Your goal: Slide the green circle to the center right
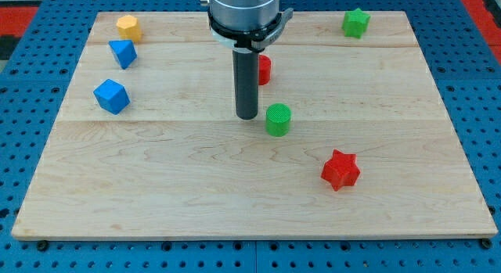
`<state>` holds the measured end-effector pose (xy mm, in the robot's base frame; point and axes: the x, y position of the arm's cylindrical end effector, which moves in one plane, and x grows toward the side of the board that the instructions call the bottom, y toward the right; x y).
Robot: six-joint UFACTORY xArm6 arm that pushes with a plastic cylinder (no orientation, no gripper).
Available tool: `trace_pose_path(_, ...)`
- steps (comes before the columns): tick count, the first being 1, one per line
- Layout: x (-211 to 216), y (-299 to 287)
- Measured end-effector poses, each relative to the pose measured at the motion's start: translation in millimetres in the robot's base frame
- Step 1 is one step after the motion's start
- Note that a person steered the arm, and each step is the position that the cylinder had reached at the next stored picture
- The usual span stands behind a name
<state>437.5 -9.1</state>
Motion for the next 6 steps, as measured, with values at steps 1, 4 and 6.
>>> trace_pose_path(1,14.7,12.5)
trace_pose_path(4,21.9,128.7)
trace_pose_path(6,3.7,160.1)
